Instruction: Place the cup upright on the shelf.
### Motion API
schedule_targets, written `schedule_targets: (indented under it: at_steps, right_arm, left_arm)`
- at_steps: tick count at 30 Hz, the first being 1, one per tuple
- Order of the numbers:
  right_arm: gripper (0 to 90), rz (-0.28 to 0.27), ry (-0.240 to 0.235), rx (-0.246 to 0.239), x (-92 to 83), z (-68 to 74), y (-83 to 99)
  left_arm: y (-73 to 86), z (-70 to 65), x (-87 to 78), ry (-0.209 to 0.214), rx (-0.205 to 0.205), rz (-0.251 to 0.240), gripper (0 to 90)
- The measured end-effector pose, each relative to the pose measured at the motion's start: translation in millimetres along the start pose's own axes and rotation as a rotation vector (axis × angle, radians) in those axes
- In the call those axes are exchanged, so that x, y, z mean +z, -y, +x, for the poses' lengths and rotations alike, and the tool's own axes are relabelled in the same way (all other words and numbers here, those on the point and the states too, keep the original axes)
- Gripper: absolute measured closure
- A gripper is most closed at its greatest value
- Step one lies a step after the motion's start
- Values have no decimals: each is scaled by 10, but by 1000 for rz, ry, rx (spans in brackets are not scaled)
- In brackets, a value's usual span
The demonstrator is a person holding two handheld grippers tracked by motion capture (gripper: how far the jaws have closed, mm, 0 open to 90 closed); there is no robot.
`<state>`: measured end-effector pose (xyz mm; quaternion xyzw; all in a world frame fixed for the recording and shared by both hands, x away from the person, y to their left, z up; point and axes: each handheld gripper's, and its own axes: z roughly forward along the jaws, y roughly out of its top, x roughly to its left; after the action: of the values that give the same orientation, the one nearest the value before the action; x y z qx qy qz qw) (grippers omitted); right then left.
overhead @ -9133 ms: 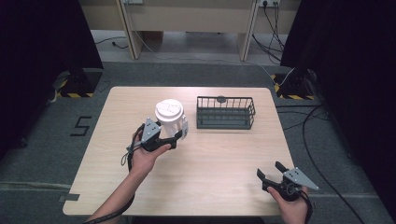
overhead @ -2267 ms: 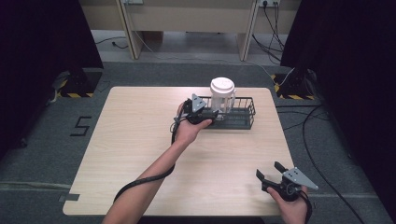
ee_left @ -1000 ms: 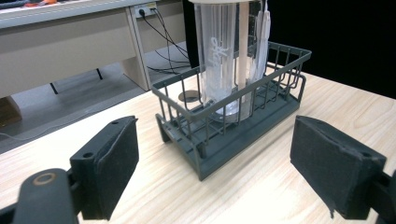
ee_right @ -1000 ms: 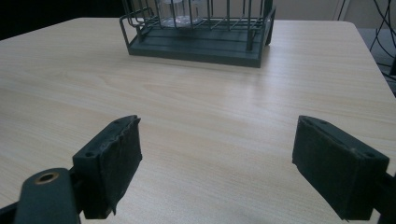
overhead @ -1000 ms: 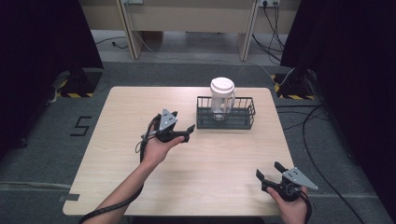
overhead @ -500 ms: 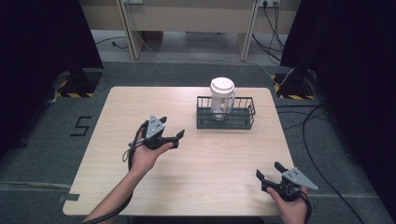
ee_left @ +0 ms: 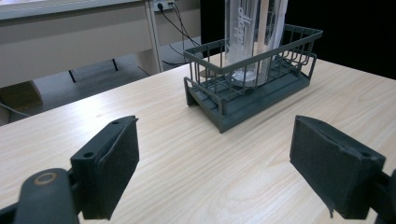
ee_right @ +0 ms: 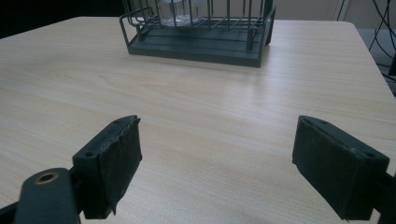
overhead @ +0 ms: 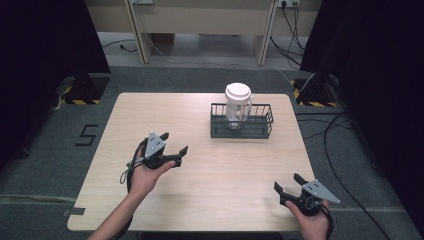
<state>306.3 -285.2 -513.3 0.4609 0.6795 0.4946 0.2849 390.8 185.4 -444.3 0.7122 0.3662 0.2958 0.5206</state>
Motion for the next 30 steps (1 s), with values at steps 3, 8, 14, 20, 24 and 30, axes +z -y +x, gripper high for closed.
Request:
schedule_targets:
  at_steps: [3,8,14,20,24,30]
  right_arm:
    - [163,-1,-1,-3,1,0,0]
    - [163,0,0,-4,0,1,0]
    - [163,-1,1,-5,1,3,0]
    - [164,-3,3,-8,0,5,1]
    - [165,-4,4,-8,-1,6,1]
    - [165,-3,4,-11,-1,10,2]
  left_arm:
    - [35,26,-57,-8,-9,-3,154]
    - [82,62,-143,-22,-12,-2,155]
    - [144,89,-243,-34,-19,-2,155]
    - [231,105,-333,-42,-28,5,157]
    - [296,119,-392,-49,-33,13,157]
    - [386,148,-470,-60,-42,22,158]
